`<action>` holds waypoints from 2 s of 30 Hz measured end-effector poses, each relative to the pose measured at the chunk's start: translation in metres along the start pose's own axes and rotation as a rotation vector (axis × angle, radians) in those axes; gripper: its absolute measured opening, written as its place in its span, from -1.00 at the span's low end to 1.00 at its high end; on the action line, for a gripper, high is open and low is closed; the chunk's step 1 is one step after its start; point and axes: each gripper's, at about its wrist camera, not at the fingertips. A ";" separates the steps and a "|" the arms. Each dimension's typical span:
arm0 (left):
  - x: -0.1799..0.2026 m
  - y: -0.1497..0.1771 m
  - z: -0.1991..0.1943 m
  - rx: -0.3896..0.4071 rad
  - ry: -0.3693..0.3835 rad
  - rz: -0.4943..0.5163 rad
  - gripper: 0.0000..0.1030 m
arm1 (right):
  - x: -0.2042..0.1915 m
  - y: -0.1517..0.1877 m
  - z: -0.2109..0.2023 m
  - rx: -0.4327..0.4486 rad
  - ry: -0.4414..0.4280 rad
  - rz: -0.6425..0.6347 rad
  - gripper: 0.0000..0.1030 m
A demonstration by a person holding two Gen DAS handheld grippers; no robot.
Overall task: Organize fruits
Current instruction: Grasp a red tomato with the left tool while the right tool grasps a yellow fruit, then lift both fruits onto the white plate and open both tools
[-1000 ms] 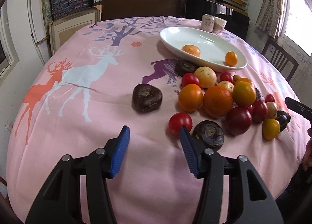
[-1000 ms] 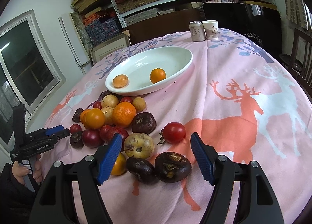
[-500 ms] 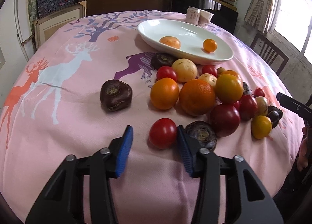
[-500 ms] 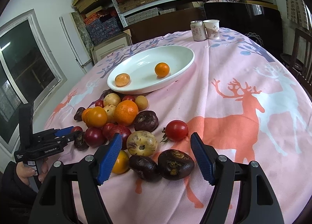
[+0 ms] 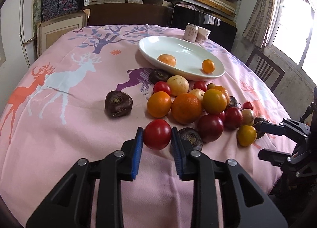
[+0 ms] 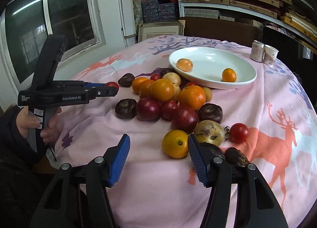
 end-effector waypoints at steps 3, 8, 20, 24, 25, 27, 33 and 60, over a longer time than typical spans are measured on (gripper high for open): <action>0.000 0.003 -0.001 -0.007 0.002 -0.002 -0.47 | 0.001 -0.004 0.008 -0.015 0.072 0.016 0.14; 0.000 0.006 -0.001 -0.014 0.009 -0.001 -0.47 | 0.005 -0.005 0.013 -0.041 0.124 0.020 0.14; -0.002 0.008 0.000 -0.017 0.014 -0.014 -0.47 | 0.014 -0.008 0.018 -0.028 0.159 0.052 -0.26; 0.000 0.005 -0.006 -0.003 0.023 -0.012 -0.47 | 0.025 -0.011 0.000 0.035 0.050 0.110 -0.26; 0.000 0.003 -0.008 0.001 0.025 -0.010 -0.47 | 0.030 -0.013 -0.006 0.053 0.026 0.127 -0.26; 0.002 -0.003 -0.013 0.016 0.027 0.000 -0.47 | 0.044 -0.020 -0.018 0.084 0.003 0.159 -0.26; 0.015 -0.046 -0.014 0.046 0.049 0.022 -0.47 | 0.092 -0.057 -0.039 0.159 0.013 0.236 -0.26; 0.060 -0.099 0.030 -0.010 0.056 0.074 0.46 | 0.158 -0.080 -0.007 0.201 0.018 0.433 0.29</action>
Point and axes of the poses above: each gripper's, at about its wrist camera, not at the fingertips, and z roughly the way its jaws point, x to its right, y to its underside, and after that the axes turned 11 degrees about -x, right-handed
